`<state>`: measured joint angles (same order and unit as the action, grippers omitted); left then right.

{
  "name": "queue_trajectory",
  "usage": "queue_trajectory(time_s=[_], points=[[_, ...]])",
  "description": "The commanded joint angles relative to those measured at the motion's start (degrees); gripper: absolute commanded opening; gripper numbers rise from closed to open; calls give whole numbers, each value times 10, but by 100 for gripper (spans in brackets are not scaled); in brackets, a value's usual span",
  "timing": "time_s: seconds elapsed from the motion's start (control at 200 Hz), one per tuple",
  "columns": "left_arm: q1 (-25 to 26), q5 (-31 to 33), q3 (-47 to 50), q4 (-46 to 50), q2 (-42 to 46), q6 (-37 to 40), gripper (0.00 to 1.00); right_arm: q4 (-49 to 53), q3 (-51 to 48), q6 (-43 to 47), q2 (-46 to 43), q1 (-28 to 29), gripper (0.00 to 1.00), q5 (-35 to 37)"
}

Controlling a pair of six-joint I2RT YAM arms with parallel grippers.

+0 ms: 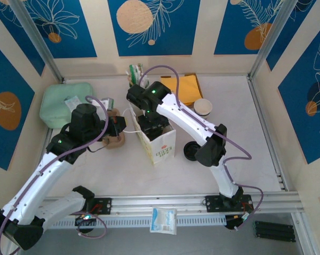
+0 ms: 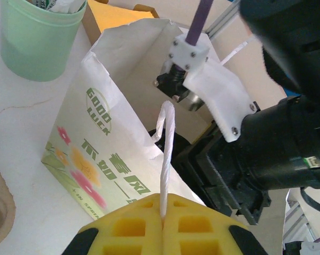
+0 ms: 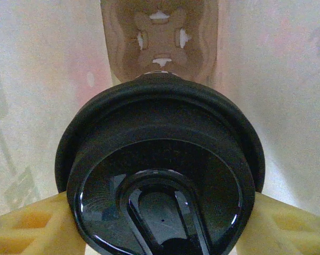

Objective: Pack the takeout coffee

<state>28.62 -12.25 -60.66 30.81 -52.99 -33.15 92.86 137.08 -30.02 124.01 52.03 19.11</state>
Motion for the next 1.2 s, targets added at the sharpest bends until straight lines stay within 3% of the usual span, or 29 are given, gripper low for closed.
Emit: queue_trajectory(time_s=[0.0,0.72,1.195], points=[[-4,-8,-2,-9,6,2,2,80,-10,-10,9,5,59,4],[-4,-3,-5,-7,3,1,2,13,-103,-26,-21,0,59,-21],[-5,3,-7,-1,1,3,2,-6,-112,-31,-30,-4,59,-31]])
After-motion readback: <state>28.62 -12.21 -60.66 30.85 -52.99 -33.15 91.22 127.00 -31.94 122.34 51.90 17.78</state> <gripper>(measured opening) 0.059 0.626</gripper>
